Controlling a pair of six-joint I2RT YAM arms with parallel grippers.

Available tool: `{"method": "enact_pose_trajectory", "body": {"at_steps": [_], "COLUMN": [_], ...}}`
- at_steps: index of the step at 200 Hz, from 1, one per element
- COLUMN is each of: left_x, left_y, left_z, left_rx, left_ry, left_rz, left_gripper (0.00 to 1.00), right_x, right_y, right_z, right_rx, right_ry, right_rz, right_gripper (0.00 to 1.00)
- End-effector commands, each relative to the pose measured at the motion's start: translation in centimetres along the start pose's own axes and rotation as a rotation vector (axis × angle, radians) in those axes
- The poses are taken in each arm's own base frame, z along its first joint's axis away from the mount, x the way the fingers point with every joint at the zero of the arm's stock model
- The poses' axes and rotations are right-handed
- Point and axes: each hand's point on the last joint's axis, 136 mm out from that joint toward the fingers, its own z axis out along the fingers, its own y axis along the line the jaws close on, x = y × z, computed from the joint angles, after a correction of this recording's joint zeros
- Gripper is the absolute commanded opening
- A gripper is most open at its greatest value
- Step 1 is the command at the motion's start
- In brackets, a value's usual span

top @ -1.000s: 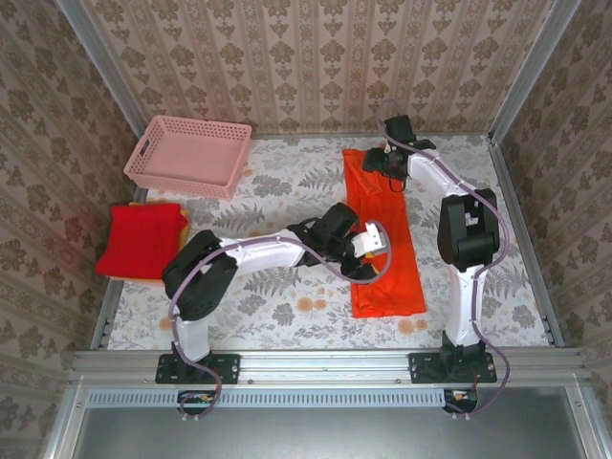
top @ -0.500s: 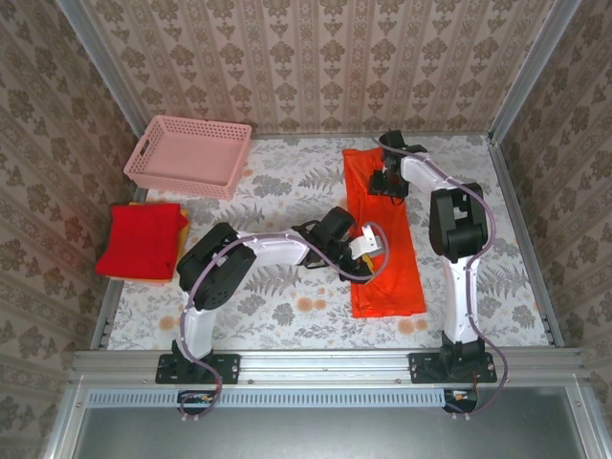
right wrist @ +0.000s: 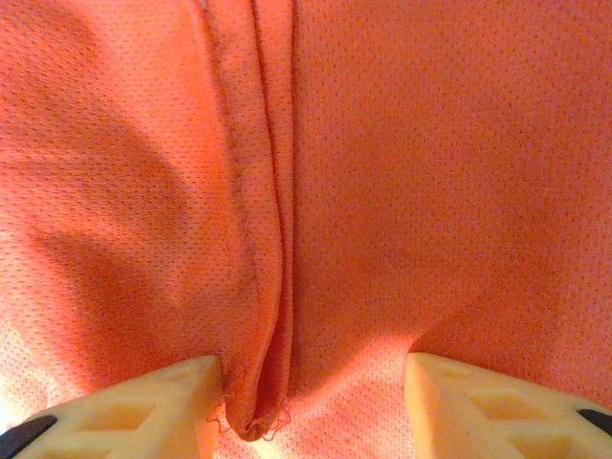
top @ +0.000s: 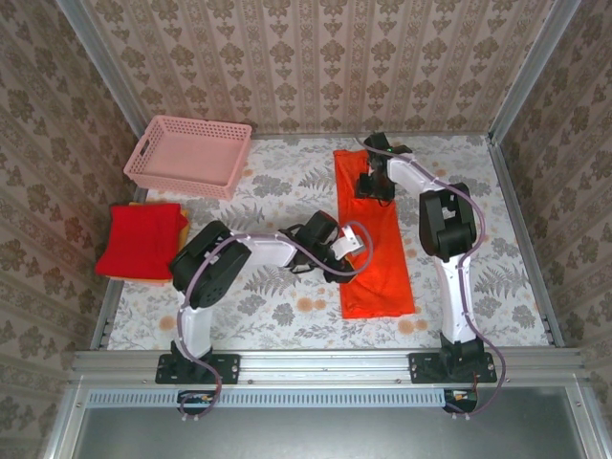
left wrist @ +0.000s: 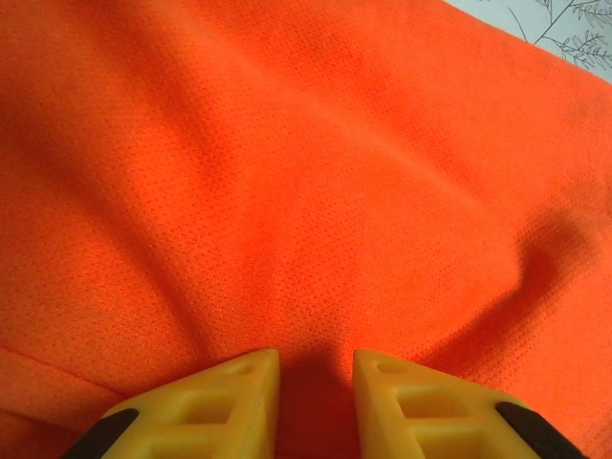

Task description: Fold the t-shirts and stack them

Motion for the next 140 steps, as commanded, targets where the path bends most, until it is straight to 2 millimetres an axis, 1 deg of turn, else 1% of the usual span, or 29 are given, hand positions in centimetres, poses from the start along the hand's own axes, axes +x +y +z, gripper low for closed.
{"method": "enact_pose_trajectory", "body": {"at_steps": [1,43,65,85,113,140], "left_x": [3.5,5.1,5.5,6.3,7.2,7.0], "left_y": [1.0,1.5,1.9,2.3,4.0,5.6], "left_z": [-1.2,-2.9,-3.4,-3.9,-5.4,-6.5], "left_rx": [-0.05,-0.078,-0.094,-0.105,-0.149,-0.17], "left_ry": [0.072,0.076,0.087,0.091,0.082,0.077], "left_rz": [-0.102,-0.129,-0.142,-0.162,-0.204,-0.23], "left_gripper": [0.28,0.28,0.28,0.28,0.28,0.28], "right_x": [1.3,0.8,0.5,0.0,-0.9,-2.0], "right_y": [1.4,4.0,4.7,5.3,5.6,5.7], "right_z": [1.2,1.8,2.3,2.3,2.4,2.7], "right_rx": [-0.017,-0.039,-0.063,-0.076,-0.077,-0.079], "right_ry": [0.064,0.06,0.063,0.061,0.037,0.026], "right_rz": [0.014,-0.019,-0.012,-0.011,-0.008,0.004], "right_gripper": [0.53,0.53,0.53,0.54,0.53,0.53]}}
